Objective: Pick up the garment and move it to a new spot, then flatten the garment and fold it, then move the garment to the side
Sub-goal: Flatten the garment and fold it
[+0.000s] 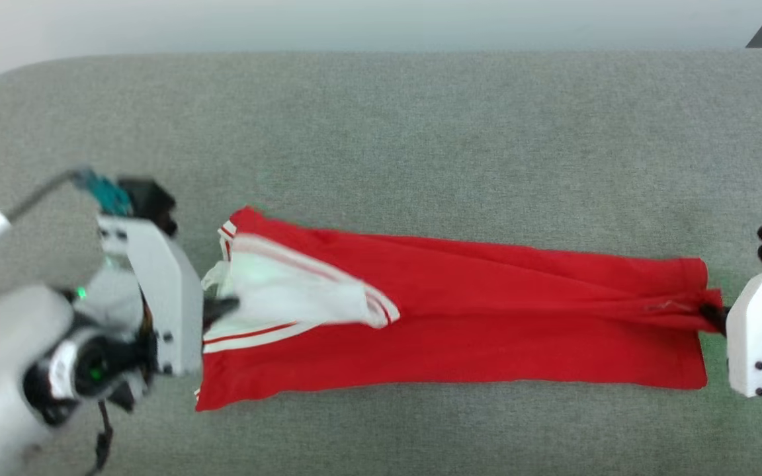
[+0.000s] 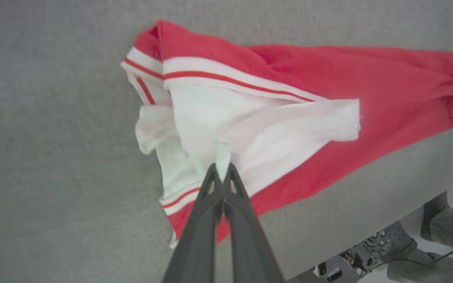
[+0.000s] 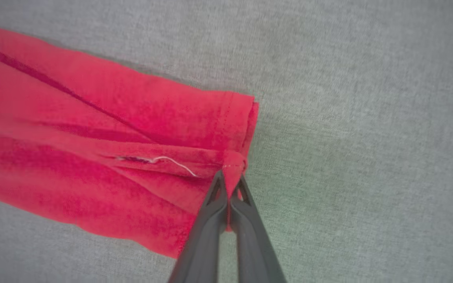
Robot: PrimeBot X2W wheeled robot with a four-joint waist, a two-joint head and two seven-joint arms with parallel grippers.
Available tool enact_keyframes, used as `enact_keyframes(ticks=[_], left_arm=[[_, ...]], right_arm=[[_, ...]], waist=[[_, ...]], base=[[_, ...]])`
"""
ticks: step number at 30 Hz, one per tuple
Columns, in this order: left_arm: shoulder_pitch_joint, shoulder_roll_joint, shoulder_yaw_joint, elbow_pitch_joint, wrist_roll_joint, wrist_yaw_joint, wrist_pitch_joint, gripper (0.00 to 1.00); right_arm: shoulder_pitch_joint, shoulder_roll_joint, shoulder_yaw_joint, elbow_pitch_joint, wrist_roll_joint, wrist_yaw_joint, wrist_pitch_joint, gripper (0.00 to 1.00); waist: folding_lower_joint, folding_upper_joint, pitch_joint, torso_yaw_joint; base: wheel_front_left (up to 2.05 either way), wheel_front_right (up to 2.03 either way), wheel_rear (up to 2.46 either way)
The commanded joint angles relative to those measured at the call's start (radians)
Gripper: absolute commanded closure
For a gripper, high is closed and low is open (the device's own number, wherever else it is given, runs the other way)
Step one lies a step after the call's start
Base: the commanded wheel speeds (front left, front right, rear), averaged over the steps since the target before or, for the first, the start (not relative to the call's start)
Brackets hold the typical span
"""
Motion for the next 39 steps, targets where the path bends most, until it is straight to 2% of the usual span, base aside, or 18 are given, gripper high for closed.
enact_keyframes(ticks=[1, 3, 9, 10, 11, 13, 14, 16, 17, 18, 23, 27, 33, 36, 39], left_arm=[[0.025, -0.004, -0.002, 0.004, -0.008, 0.008, -0.013, 1.0], [0.059, -0.026, -0.015, 0.028, -0.022, 0.002, -0.021, 1.0], [0.073, -0.116, -0.034, 0.188, -0.041, -0.06, -0.026, 1.0], [0.069, -0.128, -0.033, 0.213, -0.046, -0.071, -0.022, 0.94], [0.063, -0.135, -0.035, 0.234, -0.042, -0.084, -0.026, 0.8], [0.049, -0.147, -0.04, 0.268, -0.027, -0.104, -0.029, 0.4], [0.046, -0.152, -0.043, 0.278, -0.022, -0.112, -0.029, 0.0], [0.037, -0.157, -0.042, 0.293, -0.019, -0.125, -0.031, 0.0], [0.037, -0.157, -0.042, 0.293, -0.019, -0.125, -0.031, 0.0], [0.038, -0.156, -0.042, 0.298, -0.016, -0.128, -0.032, 0.0], [0.056, -0.154, -0.041, 0.301, -0.007, -0.137, -0.058, 0.0], [0.08, -0.139, -0.024, 0.28, 0.007, -0.144, -0.123, 0.0], [0.152, -0.117, 0.009, 0.233, 0.069, -0.179, -0.336, 0.0], [0.201, -0.108, 0.024, 0.205, 0.11, -0.184, -0.461, 0.0], [0.251, -0.099, 0.038, 0.185, 0.156, -0.166, -0.59, 0.0]], right_arm=[[0.011, 0.014, -0.002, 0.007, -0.002, -0.001, 0.001, 1.0], [0.014, 0.027, 0.009, 0.025, -0.002, -0.001, 0.0, 1.0], [-0.034, 0.048, 0.058, 0.118, 0.0, -0.001, 0.003, 1.0], [-0.043, 0.045, 0.065, 0.132, 0.001, -0.001, 0.0, 1.0], [-0.053, 0.044, 0.069, 0.142, 0.002, -0.001, -0.005, 1.0], [-0.068, 0.041, 0.077, 0.156, 0.004, -0.001, -0.011, 0.76], [-0.073, 0.036, 0.082, 0.163, 0.004, -0.001, -0.014, 0.58], [-0.08, 0.034, 0.086, 0.168, 0.014, -0.001, -0.017, 0.05], [-0.08, 0.034, 0.086, 0.168, 0.014, -0.001, -0.017, 0.05], [-0.081, 0.032, 0.087, 0.171, 0.018, -0.001, -0.012, 0.0], [-0.08, 0.026, 0.08, 0.162, 0.033, -0.001, -0.002, 0.0], [-0.058, 0.022, 0.057, 0.149, 0.045, -0.001, 0.008, 0.0], [-0.015, 0.04, -0.006, 0.143, 0.029, -0.001, 0.017, 0.0], [0.003, 0.054, -0.039, 0.149, 0.011, -0.001, 0.026, 0.0], [0.016, 0.069, -0.069, 0.161, -0.007, -0.001, 0.033, 0.0]], waist=[[0.0, -0.0001, -0.001, 0.001], [0.0, -0.0001, -0.003, -0.002], [0.0, -0.0001, -0.022, -0.011], [0.0, -0.0001, -0.026, -0.011], [0.0, -0.0001, -0.031, -0.011], [0.0, -0.0001, -0.044, -0.011], [0.0, -0.0001, -0.052, -0.01], [0.0, -0.0001, -0.068, -0.007], [0.0, -0.0001, -0.068, -0.007], [0.0, -0.0001, -0.077, -0.005], [0.0, -0.0001, -0.129, 0.006], [0.0, -0.0001, -0.172, 0.015], [0.0, -0.0001, -0.235, 0.029], [0.0, -0.0001, -0.258, 0.038], [0.0, -0.0001, -0.275, 0.049]], base=[[0.0, 0.0, 0.0], [0.0, 0.0, 0.0], [0.0, 0.0, 0.0], [0.0, 0.0, 0.0], [0.0, 0.0, 0.0], [0.0, 0.0, 0.0], [0.0, 0.0, 0.0], [0.0, 0.0, 0.0], [0.0, 0.0, 0.0], [0.0, 0.0, 0.0], [0.0, 0.0, 0.0], [0.0, 0.0, 0.0], [0.0, 0.0, 0.0], [0.0, 0.0, 0.0], [0.0, 0.0, 0.0]])
